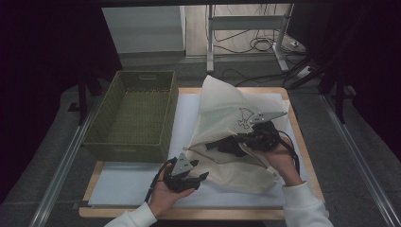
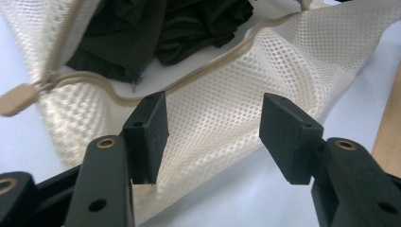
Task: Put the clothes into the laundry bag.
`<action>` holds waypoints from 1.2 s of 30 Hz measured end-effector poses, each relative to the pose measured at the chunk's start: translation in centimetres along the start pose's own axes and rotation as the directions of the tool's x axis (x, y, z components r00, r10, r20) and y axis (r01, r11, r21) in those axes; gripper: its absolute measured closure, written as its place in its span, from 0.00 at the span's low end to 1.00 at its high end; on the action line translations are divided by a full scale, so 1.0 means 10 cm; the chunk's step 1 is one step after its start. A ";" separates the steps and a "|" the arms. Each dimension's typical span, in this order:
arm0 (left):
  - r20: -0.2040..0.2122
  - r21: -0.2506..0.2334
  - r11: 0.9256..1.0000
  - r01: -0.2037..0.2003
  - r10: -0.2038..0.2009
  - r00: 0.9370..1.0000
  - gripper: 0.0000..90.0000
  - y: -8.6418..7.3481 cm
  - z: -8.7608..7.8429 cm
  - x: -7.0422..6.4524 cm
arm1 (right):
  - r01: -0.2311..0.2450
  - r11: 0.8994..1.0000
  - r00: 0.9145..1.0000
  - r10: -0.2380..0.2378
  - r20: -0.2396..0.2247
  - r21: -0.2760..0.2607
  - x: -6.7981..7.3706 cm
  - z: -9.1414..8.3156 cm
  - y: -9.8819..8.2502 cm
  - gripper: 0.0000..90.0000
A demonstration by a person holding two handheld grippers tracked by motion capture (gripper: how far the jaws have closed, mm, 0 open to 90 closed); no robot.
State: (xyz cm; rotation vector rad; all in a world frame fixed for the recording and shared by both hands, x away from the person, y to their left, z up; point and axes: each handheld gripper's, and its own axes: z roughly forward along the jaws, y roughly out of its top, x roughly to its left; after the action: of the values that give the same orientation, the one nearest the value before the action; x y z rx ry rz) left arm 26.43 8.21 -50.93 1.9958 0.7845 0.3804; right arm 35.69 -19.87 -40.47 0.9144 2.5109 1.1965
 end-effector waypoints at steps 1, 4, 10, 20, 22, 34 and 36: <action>-0.001 -0.001 1.000 0.010 -0.010 1.000 0.47 0.00 -0.01 0.01 | -0.001 1.000 1.000 0.001 0.000 0.001 0.00 0.00 0.00 0.97; 0.002 -0.001 1.000 0.028 -0.028 1.000 0.46 -0.01 -0.02 0.05 | 0.005 1.000 1.000 -0.005 -0.002 0.005 0.01 0.01 -0.01 0.97; 0.003 0.011 0.999 0.049 -0.049 0.999 0.44 -0.03 -0.03 0.09 | 0.010 1.000 1.000 -0.009 -0.005 0.023 0.03 0.06 -0.04 0.96; -0.014 0.030 0.998 0.059 -0.059 0.998 0.43 -0.10 -0.08 0.14 | 0.021 0.999 1.000 -0.021 -0.008 0.050 0.07 0.13 -0.09 0.97; -0.018 0.032 0.997 0.063 -0.062 0.998 0.43 -0.11 -0.10 0.16 | 0.025 0.998 1.000 -0.024 -0.011 0.060 0.08 0.16 -0.11 0.96; -0.018 0.057 0.995 0.087 -0.086 0.996 0.42 -0.23 -0.20 0.24 | 0.052 0.991 0.998 -0.049 -0.025 0.127 0.17 0.33 -0.22 0.97; -0.019 0.059 0.994 0.087 -0.086 0.996 0.42 -0.24 -0.21 0.25 | 0.060 0.988 0.998 -0.056 -0.030 0.142 0.18 0.38 -0.25 0.97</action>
State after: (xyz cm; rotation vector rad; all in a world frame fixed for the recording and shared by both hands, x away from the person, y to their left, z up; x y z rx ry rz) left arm 26.26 12.18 -52.00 2.0084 0.8990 0.3263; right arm 34.77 -17.60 -44.68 0.8566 2.6533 1.0281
